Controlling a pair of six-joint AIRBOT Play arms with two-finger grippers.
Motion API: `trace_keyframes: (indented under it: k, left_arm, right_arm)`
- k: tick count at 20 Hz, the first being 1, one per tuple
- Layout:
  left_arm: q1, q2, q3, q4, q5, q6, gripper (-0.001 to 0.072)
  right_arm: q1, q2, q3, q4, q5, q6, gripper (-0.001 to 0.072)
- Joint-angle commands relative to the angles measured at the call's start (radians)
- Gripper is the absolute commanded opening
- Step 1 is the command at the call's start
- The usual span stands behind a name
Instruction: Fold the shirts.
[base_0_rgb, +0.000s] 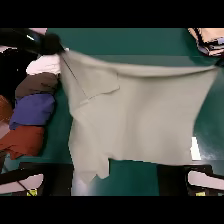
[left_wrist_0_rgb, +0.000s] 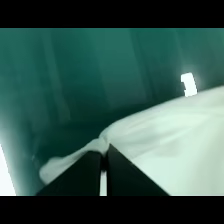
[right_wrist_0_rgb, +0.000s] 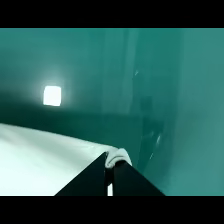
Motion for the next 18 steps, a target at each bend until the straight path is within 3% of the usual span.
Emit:
trace_keyframes:
  k: [1,4,6,9,12,13,18]
  left_arm:
    - [0.003,-0.203,-0.033,-0.002,0.096,0.0,0.0024]
    - [0.033,-0.249,-0.034,-0.057,0.252,-0.001,0.0024]
    - [0.069,-0.246,-0.023,-0.079,0.288,-0.001,0.0024]
    - [0.121,-0.245,-0.004,-0.095,0.174,0.011,0.0024]
    - [0.125,-0.245,-0.025,-0.079,0.002,0.156,0.0023]
    - [0.125,-0.245,-0.044,-0.078,-0.024,0.167,0.0024]
    - [0.125,-0.245,-0.208,-0.077,-0.027,0.164,0.0024]
  right_arm:
    - [0.045,-0.197,-0.012,0.0,-0.087,-0.023,0.0019]
    - [0.048,-0.322,0.133,0.002,-0.139,-0.021,0.0019]
    - [0.047,-0.357,0.216,0.002,-0.135,-0.022,0.0019]
    - [0.042,-0.349,0.254,0.0,-0.099,-0.03,0.0019]
    - [0.041,-0.3,0.141,0.0,-0.068,-0.03,0.0018]
    - [0.043,-0.279,0.081,0.0,-0.069,-0.03,0.0018]
    - [0.056,-0.174,-0.233,0.003,-0.153,-0.03,0.0019]
